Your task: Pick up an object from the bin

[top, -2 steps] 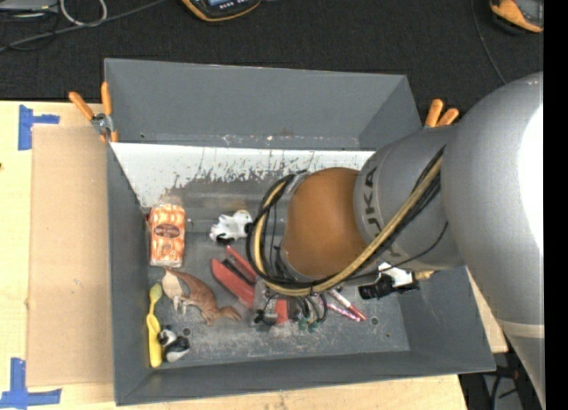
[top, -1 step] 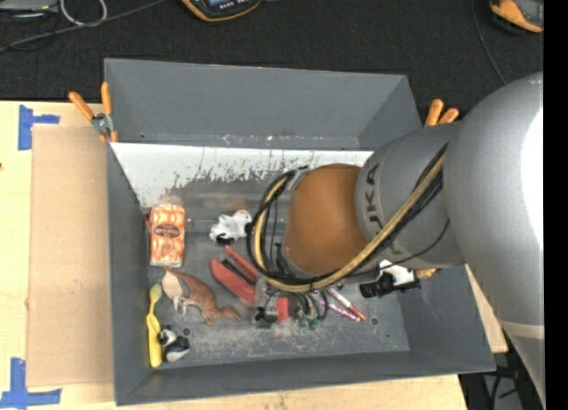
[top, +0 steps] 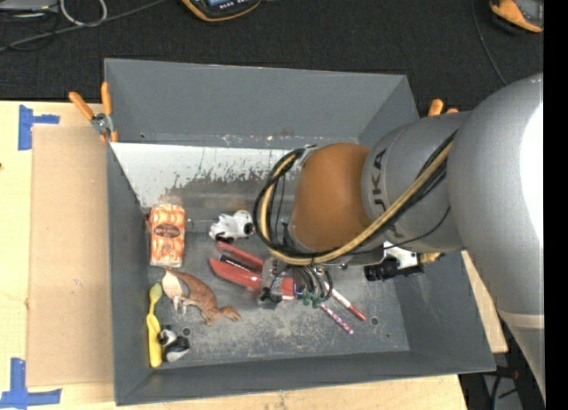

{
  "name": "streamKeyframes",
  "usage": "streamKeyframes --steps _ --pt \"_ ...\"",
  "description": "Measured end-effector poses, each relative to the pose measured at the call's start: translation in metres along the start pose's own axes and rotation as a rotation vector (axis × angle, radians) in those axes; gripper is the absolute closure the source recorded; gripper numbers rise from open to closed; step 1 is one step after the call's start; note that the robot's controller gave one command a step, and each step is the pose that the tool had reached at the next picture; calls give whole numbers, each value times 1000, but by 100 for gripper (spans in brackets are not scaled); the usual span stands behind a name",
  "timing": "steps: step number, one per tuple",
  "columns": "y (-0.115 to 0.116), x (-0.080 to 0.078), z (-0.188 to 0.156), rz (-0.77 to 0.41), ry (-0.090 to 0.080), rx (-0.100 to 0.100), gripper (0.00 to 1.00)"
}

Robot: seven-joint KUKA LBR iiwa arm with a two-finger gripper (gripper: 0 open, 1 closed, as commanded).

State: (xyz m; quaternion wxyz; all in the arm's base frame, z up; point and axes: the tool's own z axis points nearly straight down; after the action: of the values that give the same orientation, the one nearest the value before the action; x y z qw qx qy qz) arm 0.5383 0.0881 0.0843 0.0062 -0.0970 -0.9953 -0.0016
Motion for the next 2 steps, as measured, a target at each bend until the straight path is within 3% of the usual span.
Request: streamKeyframes --steps 1,2 --pt "2 -7 0 46 6 1 100" --pt "-3 -31 -1 9 12 0 100"
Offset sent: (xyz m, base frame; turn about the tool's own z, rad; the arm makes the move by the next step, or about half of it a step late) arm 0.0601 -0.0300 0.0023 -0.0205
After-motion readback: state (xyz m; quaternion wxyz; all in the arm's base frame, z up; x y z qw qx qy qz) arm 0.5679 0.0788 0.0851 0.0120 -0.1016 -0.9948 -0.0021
